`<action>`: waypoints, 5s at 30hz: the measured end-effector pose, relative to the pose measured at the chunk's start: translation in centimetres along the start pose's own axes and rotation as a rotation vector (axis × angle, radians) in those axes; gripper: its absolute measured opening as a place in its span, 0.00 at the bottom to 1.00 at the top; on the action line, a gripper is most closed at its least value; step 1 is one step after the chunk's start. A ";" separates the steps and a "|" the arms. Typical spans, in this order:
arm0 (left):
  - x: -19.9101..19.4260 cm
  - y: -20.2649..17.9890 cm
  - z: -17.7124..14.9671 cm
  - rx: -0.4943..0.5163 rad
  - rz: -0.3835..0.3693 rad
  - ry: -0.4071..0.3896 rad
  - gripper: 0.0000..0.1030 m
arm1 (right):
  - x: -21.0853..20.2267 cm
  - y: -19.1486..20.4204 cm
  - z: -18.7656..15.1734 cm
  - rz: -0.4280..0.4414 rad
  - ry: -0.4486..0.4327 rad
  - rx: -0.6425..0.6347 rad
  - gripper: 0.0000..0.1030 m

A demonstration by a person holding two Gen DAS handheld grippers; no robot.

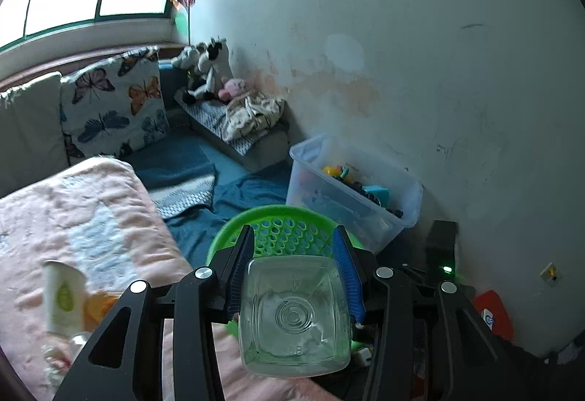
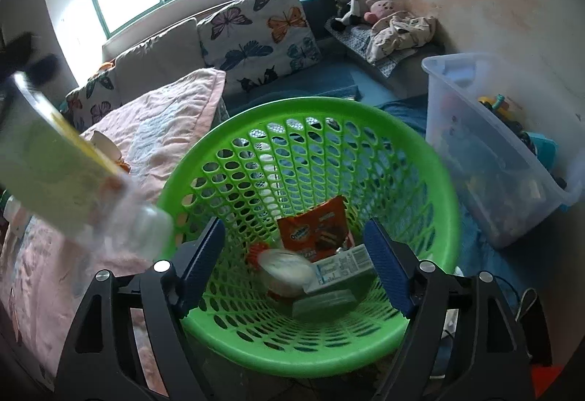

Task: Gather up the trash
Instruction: 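Carry the bottle and jelly cup over the green basket and open both tools, then return to the bed and grasp the crumpled white plastic bag with the left tool, then grasp the white-lidded round cup with the right tool while the left tool holds the bag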

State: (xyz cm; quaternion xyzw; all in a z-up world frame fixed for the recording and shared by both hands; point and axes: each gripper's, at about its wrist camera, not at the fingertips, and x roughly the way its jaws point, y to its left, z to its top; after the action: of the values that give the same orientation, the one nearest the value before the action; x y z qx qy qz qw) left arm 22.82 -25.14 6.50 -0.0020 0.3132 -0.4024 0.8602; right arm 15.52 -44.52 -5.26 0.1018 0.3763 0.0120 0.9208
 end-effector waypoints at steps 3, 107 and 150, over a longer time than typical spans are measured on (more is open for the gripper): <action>1.9 -0.2 -0.1 -0.007 -0.003 0.021 0.42 | -0.9 -0.7 -0.6 0.007 -0.012 0.015 0.76; -15.4 20.2 -16.1 -0.469 0.409 -0.071 0.30 | 8.3 26.8 0.5 0.349 0.110 -0.258 0.76; -11.0 12.1 -12.8 -0.354 0.276 -0.052 0.30 | 1.0 15.6 -0.7 0.231 0.033 -0.140 0.67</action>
State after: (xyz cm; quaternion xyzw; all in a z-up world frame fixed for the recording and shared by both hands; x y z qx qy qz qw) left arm 18.99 -6.19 -0.94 -0.1203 0.3540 -0.2194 0.9011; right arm 16.58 -29.06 -3.34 0.0796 0.3753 0.1461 0.9118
